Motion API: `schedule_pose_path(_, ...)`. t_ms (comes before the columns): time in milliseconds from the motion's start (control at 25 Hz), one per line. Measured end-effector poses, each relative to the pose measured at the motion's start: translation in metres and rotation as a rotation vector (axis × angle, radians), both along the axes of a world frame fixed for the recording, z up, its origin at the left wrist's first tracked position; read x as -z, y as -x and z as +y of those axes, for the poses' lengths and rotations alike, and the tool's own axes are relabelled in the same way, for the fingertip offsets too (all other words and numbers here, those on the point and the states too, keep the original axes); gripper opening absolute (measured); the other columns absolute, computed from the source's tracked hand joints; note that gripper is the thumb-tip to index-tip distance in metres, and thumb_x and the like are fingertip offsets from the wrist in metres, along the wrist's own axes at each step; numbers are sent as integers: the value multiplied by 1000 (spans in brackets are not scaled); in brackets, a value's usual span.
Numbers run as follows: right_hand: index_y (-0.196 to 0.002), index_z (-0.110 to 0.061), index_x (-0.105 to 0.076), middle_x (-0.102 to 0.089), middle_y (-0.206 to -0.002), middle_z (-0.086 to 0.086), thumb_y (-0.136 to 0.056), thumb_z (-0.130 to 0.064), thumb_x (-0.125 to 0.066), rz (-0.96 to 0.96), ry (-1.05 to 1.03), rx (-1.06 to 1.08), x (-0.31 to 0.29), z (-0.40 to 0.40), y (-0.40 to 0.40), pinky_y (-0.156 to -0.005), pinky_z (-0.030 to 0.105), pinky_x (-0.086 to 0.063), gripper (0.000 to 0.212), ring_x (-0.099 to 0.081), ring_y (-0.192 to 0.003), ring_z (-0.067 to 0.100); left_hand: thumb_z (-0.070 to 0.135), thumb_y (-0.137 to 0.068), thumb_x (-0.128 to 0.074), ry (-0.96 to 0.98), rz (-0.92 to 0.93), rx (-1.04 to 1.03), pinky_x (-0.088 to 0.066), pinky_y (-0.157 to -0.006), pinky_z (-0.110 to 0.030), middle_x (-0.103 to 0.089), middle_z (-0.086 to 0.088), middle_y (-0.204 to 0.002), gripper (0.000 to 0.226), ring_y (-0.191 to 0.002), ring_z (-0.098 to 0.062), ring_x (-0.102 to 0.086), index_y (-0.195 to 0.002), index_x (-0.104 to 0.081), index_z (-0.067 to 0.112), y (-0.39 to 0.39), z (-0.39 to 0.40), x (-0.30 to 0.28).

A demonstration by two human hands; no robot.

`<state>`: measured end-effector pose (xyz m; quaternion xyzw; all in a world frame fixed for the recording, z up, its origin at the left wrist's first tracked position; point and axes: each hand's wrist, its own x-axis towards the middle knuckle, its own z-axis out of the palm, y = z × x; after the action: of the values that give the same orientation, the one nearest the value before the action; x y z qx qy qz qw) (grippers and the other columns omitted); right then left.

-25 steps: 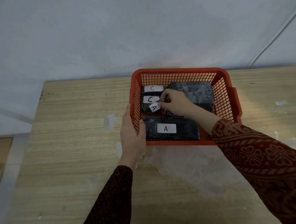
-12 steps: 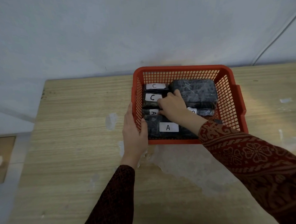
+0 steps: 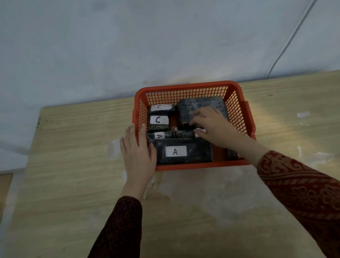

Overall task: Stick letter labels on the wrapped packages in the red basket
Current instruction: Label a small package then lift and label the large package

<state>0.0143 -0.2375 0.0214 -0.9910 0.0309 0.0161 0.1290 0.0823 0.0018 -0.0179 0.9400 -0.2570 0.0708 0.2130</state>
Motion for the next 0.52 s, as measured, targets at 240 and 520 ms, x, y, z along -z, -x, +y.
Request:
schedule_pose_path(240, -132, -7, -43, -51, -125, 19, -88, -26, -61, 113, -219, 341, -10, -69, 8, -94, 39, -43, 51, -51, -115, 34, 19, -93, -59, 202, 360, 174, -38, -102, -25, -48, -7, -139, 52, -123, -15, -47, -141, -42, 12, -7, -79, -44)
schedule_pose_path(520, -133, 3, -39, -55, -127, 16, -90, -35, -57, 421, -478, 591, -1, -79, -27, -85, 33, -47, 60, -55, -113, 33, 20, -93, -57, 50, 684, 70, -45, -71, -28, -61, -12, -103, 24, -100, -28, -60, -113, -60, 6, -40, -153, -39)
